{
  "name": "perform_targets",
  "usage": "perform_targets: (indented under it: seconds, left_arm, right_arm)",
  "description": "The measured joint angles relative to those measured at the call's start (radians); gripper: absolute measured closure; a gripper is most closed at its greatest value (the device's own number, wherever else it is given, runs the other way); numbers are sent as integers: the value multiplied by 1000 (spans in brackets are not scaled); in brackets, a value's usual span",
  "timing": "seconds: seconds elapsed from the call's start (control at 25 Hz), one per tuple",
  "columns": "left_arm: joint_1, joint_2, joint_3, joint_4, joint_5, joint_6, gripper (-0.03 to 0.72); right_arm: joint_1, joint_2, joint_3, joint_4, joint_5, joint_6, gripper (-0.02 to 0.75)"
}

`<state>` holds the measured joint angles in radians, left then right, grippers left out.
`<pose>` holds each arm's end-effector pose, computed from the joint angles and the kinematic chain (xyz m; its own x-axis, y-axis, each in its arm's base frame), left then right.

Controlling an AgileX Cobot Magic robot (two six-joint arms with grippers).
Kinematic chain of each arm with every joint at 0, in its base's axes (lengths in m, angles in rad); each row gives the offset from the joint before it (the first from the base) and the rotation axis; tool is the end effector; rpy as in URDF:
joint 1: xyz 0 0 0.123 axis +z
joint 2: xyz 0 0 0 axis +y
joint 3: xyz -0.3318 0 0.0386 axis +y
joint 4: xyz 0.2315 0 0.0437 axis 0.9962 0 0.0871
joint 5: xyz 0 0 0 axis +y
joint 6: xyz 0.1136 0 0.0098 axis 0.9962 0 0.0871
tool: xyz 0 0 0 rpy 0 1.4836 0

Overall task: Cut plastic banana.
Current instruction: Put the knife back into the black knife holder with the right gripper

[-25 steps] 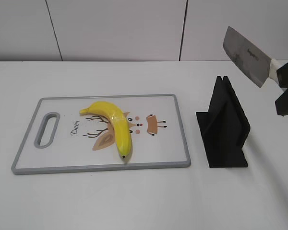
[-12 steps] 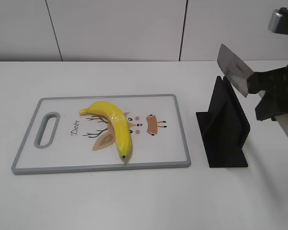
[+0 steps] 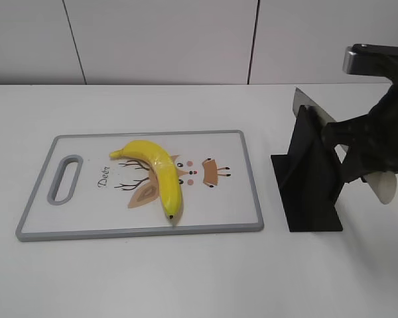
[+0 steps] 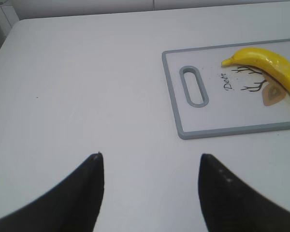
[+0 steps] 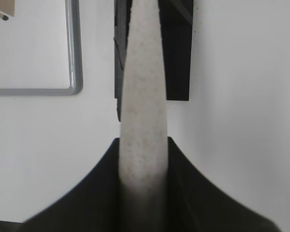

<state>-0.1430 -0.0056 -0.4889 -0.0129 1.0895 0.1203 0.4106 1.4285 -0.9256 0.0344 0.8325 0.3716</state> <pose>-0.0491 0.0058 0.2525 -0.4607 0.1816 -0.8688 0.2063 0.9739 0.0942 0.2291 0.1029 0.2755 -0.9589 0.0018 -0.2836 -0.0408 0.9887 0.1443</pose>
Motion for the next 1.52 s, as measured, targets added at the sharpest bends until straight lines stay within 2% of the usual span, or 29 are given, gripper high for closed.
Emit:
perform_targets:
  seconds: [0.36, 0.4, 0.48, 0.56, 0.64, 0.72, 0.88, 1.12, 1.28, 1.52]
  left_arm:
    - [0, 0, 0, 0, 0, 0, 107]
    - [0, 0, 0, 0, 0, 0, 107]
    - [0, 0, 0, 0, 0, 0, 107]
    - [0, 0, 0, 0, 0, 0, 107]
    - [0, 0, 0, 0, 0, 0, 107]
    - [0, 0, 0, 0, 0, 0, 107]
    - [0, 0, 0, 0, 0, 0, 107]
    - [0, 0, 0, 0, 0, 0, 107]
    - [0, 0, 0, 0, 0, 0, 107]
    - [0, 0, 0, 1, 0, -2, 107]
  right_arm:
    - [0, 25, 0, 43, 2, -4, 561]
    - [0, 25, 0, 45, 6, -10, 531]
    - [0, 25, 0, 59, 18, -32, 423]
    - [0, 25, 0, 67, 26, -48, 273]
    - [0, 25, 0, 70, 32, -55, 157]
    - [0, 25, 0, 71, 33, -67, 101]
    - [0, -27, 0, 90, 50, -120, 94]
    - [0, -285, 0, 239, 98, -304, 101]
    - [0, -456, 21, 215, 101, -402, 132]
    - [0, -727, 164, 159, 109, -497, 156]
